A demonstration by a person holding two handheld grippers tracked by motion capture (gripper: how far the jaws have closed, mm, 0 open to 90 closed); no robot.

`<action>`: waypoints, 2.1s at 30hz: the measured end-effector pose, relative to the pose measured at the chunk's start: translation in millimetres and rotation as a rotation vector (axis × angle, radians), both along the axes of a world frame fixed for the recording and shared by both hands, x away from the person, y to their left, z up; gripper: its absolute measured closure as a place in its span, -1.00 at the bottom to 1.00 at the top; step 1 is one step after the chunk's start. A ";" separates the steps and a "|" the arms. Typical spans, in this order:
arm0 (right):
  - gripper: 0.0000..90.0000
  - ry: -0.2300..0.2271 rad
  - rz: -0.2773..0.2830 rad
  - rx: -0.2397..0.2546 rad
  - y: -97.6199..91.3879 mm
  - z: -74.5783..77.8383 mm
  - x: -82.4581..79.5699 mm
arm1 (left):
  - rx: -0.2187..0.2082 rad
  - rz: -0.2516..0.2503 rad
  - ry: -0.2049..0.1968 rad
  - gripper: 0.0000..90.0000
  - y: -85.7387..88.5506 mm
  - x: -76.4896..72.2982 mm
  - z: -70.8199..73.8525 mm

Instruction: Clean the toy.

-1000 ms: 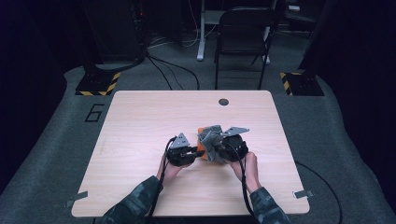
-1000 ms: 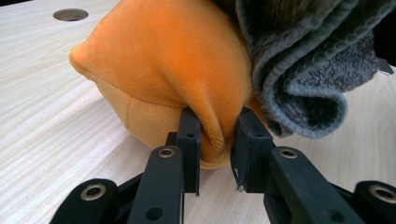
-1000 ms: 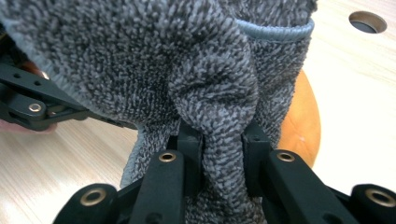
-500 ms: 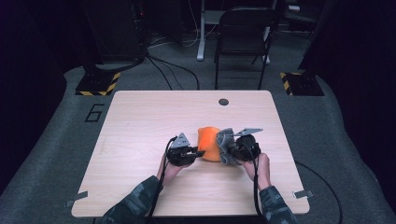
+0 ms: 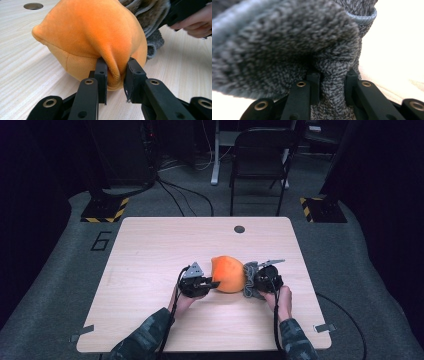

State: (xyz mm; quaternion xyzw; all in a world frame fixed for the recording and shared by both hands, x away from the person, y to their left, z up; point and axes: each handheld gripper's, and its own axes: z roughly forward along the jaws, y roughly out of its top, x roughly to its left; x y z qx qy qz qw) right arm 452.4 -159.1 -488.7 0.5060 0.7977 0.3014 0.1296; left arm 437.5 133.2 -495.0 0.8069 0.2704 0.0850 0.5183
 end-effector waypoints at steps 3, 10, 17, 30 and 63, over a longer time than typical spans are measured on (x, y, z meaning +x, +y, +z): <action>0.63 0.016 -0.023 0.003 -1.2 -12.0 4.1 | -0.003 0.000 0.000 0.64 -0.2 -0.4 -0.2; 0.67 -0.015 -0.047 -0.047 -7.3 11.7 -1.3 | -0.006 0.002 -0.004 0.63 0.5 -0.9 0.5; 0.70 -0.179 0.008 0.024 0.8 61.7 -22.8 | -0.011 0.007 -0.006 0.63 0.7 0.1 0.2; 0.72 -0.152 0.054 -0.013 32.0 39.1 -16.6 | -0.010 -0.002 -0.013 0.53 0.9 0.3 -1.2; 0.71 -0.122 0.072 0.001 32.6 38.3 -0.9 | 0.310 -0.114 -0.441 -0.50 -5.4 4.9 -11.3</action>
